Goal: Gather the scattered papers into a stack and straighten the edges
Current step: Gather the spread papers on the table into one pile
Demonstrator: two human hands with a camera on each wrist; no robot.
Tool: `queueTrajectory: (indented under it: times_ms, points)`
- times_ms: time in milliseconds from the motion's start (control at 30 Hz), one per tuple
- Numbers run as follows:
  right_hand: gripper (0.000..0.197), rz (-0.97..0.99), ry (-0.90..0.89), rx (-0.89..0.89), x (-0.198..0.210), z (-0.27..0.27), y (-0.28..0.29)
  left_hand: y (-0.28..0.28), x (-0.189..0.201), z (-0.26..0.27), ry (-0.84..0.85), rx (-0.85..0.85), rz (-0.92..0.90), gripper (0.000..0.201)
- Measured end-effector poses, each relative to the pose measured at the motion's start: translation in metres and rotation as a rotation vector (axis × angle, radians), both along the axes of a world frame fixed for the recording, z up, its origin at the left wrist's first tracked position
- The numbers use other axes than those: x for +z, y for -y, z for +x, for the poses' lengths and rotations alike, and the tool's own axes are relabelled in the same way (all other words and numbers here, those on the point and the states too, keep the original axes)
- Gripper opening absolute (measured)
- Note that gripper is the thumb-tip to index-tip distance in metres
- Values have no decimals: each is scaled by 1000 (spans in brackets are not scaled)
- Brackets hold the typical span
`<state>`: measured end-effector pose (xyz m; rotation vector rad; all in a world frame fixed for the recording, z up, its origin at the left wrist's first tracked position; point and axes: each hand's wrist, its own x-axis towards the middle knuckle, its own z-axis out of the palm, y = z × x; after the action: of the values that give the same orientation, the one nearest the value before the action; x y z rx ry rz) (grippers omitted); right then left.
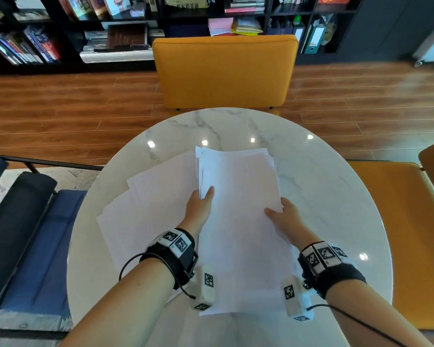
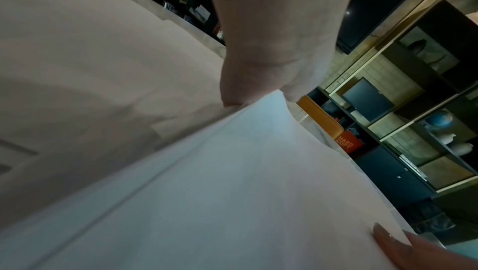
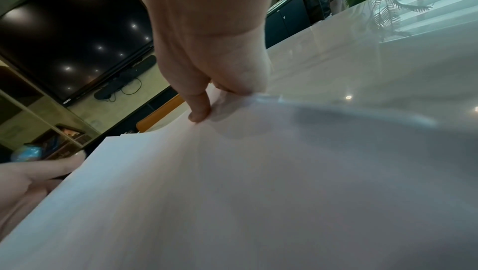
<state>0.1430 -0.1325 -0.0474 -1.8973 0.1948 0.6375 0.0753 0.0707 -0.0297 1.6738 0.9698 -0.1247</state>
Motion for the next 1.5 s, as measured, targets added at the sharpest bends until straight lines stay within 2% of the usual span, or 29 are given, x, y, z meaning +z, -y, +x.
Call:
queueTrajectory:
  times_ms: [100, 167, 333, 367, 467, 500, 600, 700, 833, 1067, 1133, 1233, 1300, 1433, 1500]
  points:
    - [41, -48, 20, 53, -1, 0, 1, -1, -1, -5, 108, -28, 8, 42]
    - [42, -59, 12, 73, -1, 1, 4, -1, 0, -8, 166, -44, -4, 43]
    - [21, -29, 141, 5, -1, 4, 20, 2, 8, -14, 315, -19, -50, 41]
    - [22, 38, 148, -44, 1, 4, 24, 2, 9, -15, 335, -4, -69, 40]
    - [53, 254, 76, -139, 5, 6, 36, 4, 14, -17, 380, 12, -153, 35]
    - [55, 300, 45, -135, 9, 6, 40, 5, 14, -18, 390, 18, -182, 33]
    - [38, 335, -4, -55, 22, 5, 46, 10, 19, -19, 394, 14, -218, 32]
    - [25, 269, -28, -13, 23, 4, 49, 14, 22, -22, 388, 5, -158, 31]
    - [24, 287, -118, 3, 20, -1, 46, 22, 22, -28, 344, 34, -67, 30]
    - [39, 89, -78, 19, 13, -14, 35, 22, 15, -42, 104, -65, -165, 40]
    - [40, 53, -80, 20, 13, -13, 37, 13, 10, -45, 68, 20, -159, 39]
    - [38, 3, -57, 14, 14, -10, 41, -6, -1, -50, -36, 236, -24, 51]
    - [39, -46, -34, 17, 13, -8, 42, -16, -6, -53, -81, 329, -5, 58]
    - [38, -122, 2, 43, 11, -5, 35, -22, -6, -48, -151, 347, -59, 70]
    - [37, -135, 10, 49, 10, -5, 30, -22, -4, -45, -207, 340, -65, 69]
